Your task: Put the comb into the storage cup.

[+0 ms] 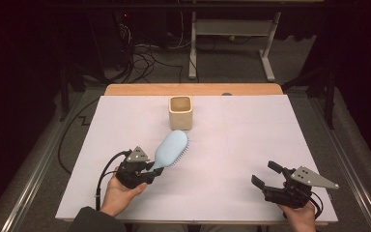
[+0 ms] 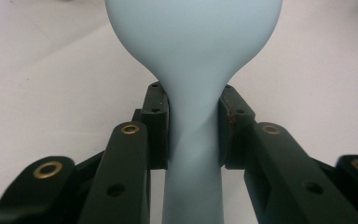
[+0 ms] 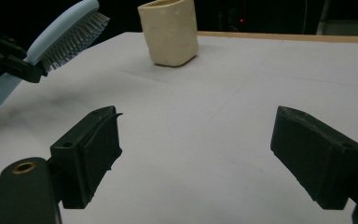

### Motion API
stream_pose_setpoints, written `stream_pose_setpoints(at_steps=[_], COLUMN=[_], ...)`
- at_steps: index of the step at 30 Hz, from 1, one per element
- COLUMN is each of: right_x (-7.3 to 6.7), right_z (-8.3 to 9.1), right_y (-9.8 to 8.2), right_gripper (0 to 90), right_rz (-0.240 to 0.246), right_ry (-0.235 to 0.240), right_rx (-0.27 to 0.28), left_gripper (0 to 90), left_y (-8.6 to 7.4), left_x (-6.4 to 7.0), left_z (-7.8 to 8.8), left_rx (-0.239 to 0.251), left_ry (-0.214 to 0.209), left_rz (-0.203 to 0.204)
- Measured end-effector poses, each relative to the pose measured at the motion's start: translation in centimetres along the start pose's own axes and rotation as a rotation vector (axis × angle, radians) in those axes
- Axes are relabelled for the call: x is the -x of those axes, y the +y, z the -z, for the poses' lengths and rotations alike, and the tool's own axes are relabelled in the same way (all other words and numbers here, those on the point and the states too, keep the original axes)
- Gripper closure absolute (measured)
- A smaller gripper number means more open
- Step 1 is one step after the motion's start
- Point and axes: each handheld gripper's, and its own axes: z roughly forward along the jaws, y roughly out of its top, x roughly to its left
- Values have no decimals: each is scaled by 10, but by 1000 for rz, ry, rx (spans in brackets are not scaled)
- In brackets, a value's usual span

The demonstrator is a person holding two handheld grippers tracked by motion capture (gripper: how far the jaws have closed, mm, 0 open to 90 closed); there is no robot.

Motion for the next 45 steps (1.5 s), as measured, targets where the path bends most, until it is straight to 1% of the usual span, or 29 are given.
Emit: stream_pose_setpoints(at_steps=[7, 12, 16, 21, 26, 29, 36, 38, 45], right_x=[-16, -29, -35, -45, -54, -59, -71, -74, -83], right_z=[-12, -20, -28, -37, -48, -53, -64, -68, -82], right_y=[2, 3, 3, 4, 4, 5, 8, 9, 14], right_gripper=[163, 165, 165, 165, 165, 165, 165, 165, 165], right_rz=[23, 42, 44, 50, 58, 62, 64, 66, 50], right_ry=[51, 86, 111, 143, 178, 195, 233, 242, 272], right_rx=[-7, -13, -27, -30, -55, -59, -60, -62, -66], left_gripper=[695, 695, 695, 694, 694, 694, 694, 694, 694], left_y=[3, 5, 7, 9, 11, 12, 15, 15, 17], left_x=[5, 11, 15, 22, 29, 34, 42, 44, 51], left_z=[-2, -3, -4, -7, -9, -10, -14, -15, -19], left_rx=[7, 13, 17, 18, 11, 14, 10, 11, 12], left_ry=[-5, -10, -20, -28, -50, -59, -72, -76, -84], left_rz=[-13, -31, -40, -56, -76, -89, -117, -118, -133])
